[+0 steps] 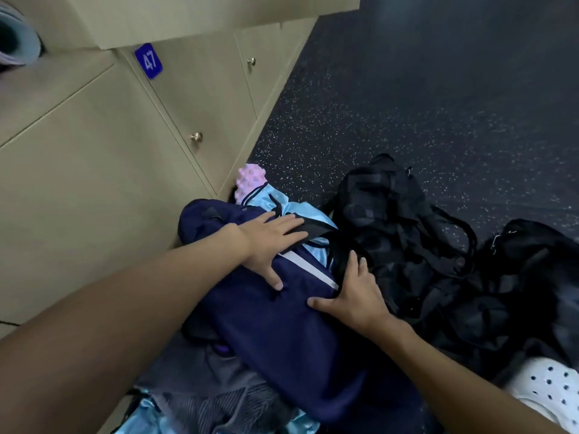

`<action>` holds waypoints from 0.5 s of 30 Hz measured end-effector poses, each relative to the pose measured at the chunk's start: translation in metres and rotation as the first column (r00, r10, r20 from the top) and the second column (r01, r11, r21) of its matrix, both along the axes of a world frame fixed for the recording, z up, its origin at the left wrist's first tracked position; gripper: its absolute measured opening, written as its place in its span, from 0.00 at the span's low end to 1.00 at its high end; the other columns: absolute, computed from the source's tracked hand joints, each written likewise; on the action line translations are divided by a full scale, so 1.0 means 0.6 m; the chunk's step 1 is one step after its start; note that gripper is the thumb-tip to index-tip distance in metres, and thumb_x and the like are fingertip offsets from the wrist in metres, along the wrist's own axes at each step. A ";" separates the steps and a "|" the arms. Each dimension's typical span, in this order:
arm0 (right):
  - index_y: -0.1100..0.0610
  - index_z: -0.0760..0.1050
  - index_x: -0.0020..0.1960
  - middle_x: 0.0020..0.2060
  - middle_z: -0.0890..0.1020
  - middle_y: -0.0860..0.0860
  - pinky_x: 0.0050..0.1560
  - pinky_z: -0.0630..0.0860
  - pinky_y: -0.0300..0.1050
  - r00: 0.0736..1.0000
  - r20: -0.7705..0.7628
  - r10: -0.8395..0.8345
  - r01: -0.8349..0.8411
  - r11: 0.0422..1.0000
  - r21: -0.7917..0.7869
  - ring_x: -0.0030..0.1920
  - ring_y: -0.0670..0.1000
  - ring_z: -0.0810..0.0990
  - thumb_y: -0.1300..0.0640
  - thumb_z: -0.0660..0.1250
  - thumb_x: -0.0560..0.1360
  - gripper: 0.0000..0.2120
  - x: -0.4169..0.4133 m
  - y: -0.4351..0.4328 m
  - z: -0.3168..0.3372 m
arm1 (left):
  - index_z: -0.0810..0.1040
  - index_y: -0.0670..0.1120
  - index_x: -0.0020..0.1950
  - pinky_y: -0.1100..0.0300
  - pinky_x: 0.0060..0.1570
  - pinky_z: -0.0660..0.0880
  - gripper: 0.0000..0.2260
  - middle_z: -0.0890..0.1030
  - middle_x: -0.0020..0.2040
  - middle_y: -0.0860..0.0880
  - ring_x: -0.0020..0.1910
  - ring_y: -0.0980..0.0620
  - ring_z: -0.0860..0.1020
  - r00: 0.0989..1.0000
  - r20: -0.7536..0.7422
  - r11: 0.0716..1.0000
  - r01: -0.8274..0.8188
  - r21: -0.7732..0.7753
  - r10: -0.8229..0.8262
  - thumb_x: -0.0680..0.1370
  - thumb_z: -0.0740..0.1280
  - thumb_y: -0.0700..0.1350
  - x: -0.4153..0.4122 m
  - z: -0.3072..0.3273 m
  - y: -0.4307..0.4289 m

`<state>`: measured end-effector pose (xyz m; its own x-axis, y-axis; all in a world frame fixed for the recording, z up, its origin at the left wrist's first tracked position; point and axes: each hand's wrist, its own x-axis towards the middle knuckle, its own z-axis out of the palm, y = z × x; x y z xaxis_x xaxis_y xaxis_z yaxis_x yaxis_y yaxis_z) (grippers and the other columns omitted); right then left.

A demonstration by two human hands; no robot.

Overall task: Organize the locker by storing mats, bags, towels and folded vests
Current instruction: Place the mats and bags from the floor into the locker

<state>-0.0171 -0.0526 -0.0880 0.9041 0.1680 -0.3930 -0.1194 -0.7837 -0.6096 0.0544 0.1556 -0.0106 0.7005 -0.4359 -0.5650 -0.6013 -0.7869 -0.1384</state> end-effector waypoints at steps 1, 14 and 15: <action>0.58 0.35 0.79 0.79 0.51 0.60 0.76 0.56 0.51 0.999 -0.038 -0.005 0.007 0.999 0.043 0.77 0.60 0.54 0.33 0.76 0.62 0.66 0.002 0.001 -0.006 | 0.45 0.49 0.82 0.45 0.78 0.42 0.55 0.48 0.82 0.47 0.81 0.49 0.42 0.999 -0.032 1.000 -0.016 -0.001 0.015 0.67 0.71 0.69 0.008 -0.007 -0.006; 0.55 0.43 0.79 0.70 0.66 0.50 0.75 0.35 0.64 0.949 0.218 0.226 -0.195 0.968 -0.155 0.79 0.54 0.48 0.28 0.68 0.64 0.58 -0.032 0.013 -0.028 | 0.44 0.51 0.82 0.54 0.61 0.69 0.54 0.76 0.64 0.43 0.62 0.43 0.75 0.979 -0.154 0.990 -0.123 0.075 0.133 0.68 0.70 0.70 -0.030 -0.033 0.004; 0.54 0.42 0.79 0.70 0.65 0.51 0.75 0.37 0.64 0.951 0.199 0.236 -0.213 0.968 -0.133 0.78 0.54 0.51 0.29 0.69 0.64 0.58 -0.033 0.015 -0.028 | 0.44 0.51 0.82 0.54 0.61 0.69 0.53 0.76 0.65 0.43 0.63 0.43 0.74 0.974 -0.168 0.987 -0.141 0.080 0.153 0.68 0.70 0.70 -0.036 -0.034 0.006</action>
<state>-0.0367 -0.0433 -0.1051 0.9122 0.3433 -0.2239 0.1899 -0.8381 -0.5114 0.0328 0.1591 -0.0312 0.6429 -0.2923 -0.7080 -0.4989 -0.8611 -0.0976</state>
